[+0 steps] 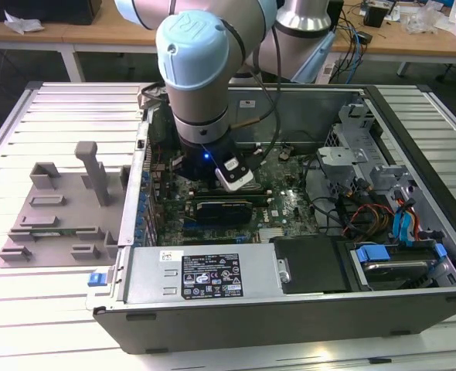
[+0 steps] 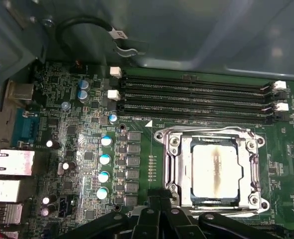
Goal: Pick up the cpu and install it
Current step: 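Install the second cpu locking lever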
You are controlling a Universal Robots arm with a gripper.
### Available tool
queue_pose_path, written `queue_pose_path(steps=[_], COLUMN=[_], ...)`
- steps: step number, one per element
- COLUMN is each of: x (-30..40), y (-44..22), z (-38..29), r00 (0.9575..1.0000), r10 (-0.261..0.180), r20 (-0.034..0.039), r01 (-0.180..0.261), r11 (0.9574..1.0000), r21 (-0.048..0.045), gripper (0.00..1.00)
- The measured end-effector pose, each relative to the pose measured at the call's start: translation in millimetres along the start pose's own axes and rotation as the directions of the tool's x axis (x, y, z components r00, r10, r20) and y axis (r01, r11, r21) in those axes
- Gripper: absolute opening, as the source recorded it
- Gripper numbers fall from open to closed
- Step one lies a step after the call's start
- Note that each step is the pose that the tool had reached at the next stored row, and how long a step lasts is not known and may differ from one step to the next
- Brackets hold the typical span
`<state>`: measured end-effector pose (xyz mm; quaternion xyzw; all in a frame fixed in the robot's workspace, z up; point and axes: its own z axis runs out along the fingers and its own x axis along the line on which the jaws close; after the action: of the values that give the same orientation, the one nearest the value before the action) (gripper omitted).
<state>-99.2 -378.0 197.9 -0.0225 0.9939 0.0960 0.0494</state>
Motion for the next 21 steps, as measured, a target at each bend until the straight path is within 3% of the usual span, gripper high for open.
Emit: queue_pose_path(steps=[2,7,9,10,11,12,14,16,19,21], x=[-1.1,-3.8,-5.2,-5.7,-5.9,-5.9,-6.1,-10.6,-23.8,-35.4], y=[2.3,7.3,10.0,10.7,10.9,11.0,11.0,10.8,11.5,15.5], z=[-10.4,-36.5,-50.6,-53.5,-54.3,-54.4,-54.3,-53.9,-52.3,-50.3], r00=[1.0,1.0,1.0,1.0,0.9999,0.9999,0.9999,0.9999,0.9997,0.9995], r10=[-0.001,-0.002,-0.003,-0.004,-0.006,-0.007,-0.007,-0.007,-0.006,-0.005], r20=[-0.0006,-0.0013,-0.0021,-0.0047,-0.0098,-0.011,-0.011,-0.0119,-0.0235,-0.0326], r01=[0.001,0.002,0.003,0.005,0.007,0.008,0.008,0.008,0.008,0.009], r11=[1.0,0.9998,0.9995,0.9987,0.9969,0.9961,0.9961,0.996,0.9946,0.9927], r21=[0.0092,0.0186,0.032,0.051,0.078,0.0879,0.0881,0.0886,0.1031,0.1205], gripper=[0.11,0.11,0.11,0.11,0.11,0.11,0.11,0.11,0.11,0.11])
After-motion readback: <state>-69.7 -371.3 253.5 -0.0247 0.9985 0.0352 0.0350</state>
